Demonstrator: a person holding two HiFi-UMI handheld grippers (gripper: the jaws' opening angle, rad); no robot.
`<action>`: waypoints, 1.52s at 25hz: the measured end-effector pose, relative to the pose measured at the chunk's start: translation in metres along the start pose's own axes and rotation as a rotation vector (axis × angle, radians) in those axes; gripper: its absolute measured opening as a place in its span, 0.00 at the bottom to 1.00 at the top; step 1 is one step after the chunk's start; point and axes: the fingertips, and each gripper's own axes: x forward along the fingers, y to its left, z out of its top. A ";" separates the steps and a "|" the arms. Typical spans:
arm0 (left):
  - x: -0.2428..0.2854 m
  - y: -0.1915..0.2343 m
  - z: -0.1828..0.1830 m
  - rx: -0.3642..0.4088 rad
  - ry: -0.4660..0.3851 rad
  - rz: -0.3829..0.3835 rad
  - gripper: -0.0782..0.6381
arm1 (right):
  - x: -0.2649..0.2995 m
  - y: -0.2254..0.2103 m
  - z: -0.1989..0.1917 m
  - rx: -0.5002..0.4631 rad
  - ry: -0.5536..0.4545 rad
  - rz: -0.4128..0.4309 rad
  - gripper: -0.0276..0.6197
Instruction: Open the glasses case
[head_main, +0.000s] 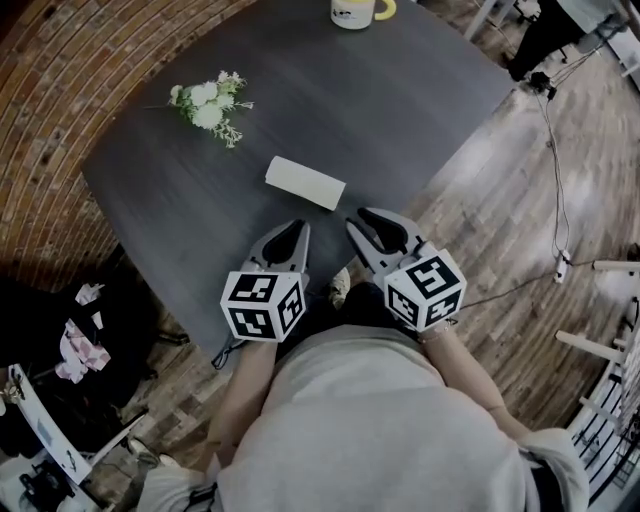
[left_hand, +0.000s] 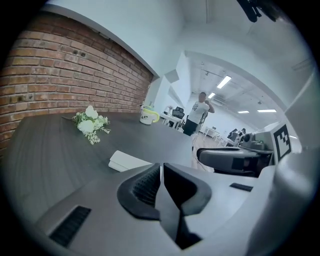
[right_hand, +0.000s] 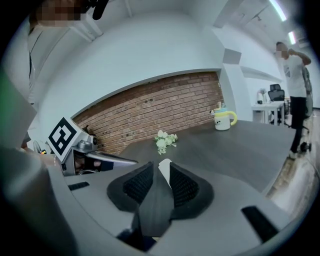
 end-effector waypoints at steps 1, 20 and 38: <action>0.002 0.000 -0.002 -0.004 0.005 0.006 0.16 | 0.001 -0.002 -0.003 0.000 0.009 0.005 0.21; 0.012 0.024 -0.025 -0.062 0.104 0.011 0.16 | 0.035 -0.012 -0.042 -0.011 0.164 -0.016 0.21; 0.012 0.068 -0.048 -0.167 0.129 0.041 0.16 | 0.098 -0.033 -0.059 -0.495 0.410 -0.026 0.42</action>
